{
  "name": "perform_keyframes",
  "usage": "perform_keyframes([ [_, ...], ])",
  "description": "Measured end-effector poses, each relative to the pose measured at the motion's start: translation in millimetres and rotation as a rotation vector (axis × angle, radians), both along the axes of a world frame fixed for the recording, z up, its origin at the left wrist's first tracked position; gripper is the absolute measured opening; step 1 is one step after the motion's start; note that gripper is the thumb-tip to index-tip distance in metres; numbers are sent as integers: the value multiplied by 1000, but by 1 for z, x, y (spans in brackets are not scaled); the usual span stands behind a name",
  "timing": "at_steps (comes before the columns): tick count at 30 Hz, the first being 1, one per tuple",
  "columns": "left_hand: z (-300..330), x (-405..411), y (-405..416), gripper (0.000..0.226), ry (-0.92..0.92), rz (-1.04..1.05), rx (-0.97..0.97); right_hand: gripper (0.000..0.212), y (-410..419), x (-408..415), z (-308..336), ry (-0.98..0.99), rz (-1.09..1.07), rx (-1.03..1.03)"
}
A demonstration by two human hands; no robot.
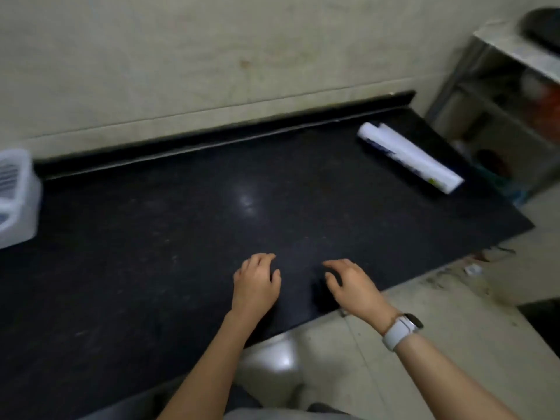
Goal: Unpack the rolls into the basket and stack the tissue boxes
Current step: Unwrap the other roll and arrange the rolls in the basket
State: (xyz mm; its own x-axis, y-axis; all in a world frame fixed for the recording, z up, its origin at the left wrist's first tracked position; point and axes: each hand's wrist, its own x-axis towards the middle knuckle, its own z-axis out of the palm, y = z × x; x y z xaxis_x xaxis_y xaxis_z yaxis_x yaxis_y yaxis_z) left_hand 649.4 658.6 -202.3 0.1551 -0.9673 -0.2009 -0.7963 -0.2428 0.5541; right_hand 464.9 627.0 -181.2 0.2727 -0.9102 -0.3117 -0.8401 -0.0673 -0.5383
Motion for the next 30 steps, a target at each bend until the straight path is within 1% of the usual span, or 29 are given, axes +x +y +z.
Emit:
perform_keyframes([
  [3, 3, -86, -44, 40, 43, -167, 7, 34, -12, -86, -1, -11, -216, 27],
  [5, 5, -133, -74, 40, 53, -273, 21, 34, -23, -130, -1, -19, -324, 38],
  [8, 4, -187, -125, 42, 17, -407, 37, 34, -48, -180, -3, -24, -414, 23],
  [11, -4, -228, -181, 48, -53, -465, 53, 35, -85, -216, -7, -16, -447, 4],
  [13, -14, -252, -222, 54, -106, -455, 86, 37, -121, -236, -10, 11, -444, -42],
  [16, -36, -280, -276, 68, -175, -404, 185, 45, -187, -259, -13, 133, -415, -136],
  [19, -61, -293, -302, 81, -233, -327, 268, 56, -252, -269, -12, 234, -328, -167],
  [21, -73, -296, -301, 83, -259, -287, 247, 71, -290, -272, -15, 269, -249, -152],
  [23, -77, -298, -298, 82, -277, -274, 232, 87, -319, -273, -20, 292, -178, -94],
  [25, -79, -297, -299, 81, -292, -271, 251, 98, -339, -271, -29, 299, -130, -28],
  [27, -80, -297, -302, 82, -304, -263, 278, 98, -353, -270, -38, 301, -104, 38],
  [28, -78, -297, -303, 83, -303, -260, 287, 93, -358, -271, -41, 308, -89, 55],
  [30, -74, -298, -303, 83, -282, -246, 301, 72, -363, -271, -45, 314, -31, 18],
])
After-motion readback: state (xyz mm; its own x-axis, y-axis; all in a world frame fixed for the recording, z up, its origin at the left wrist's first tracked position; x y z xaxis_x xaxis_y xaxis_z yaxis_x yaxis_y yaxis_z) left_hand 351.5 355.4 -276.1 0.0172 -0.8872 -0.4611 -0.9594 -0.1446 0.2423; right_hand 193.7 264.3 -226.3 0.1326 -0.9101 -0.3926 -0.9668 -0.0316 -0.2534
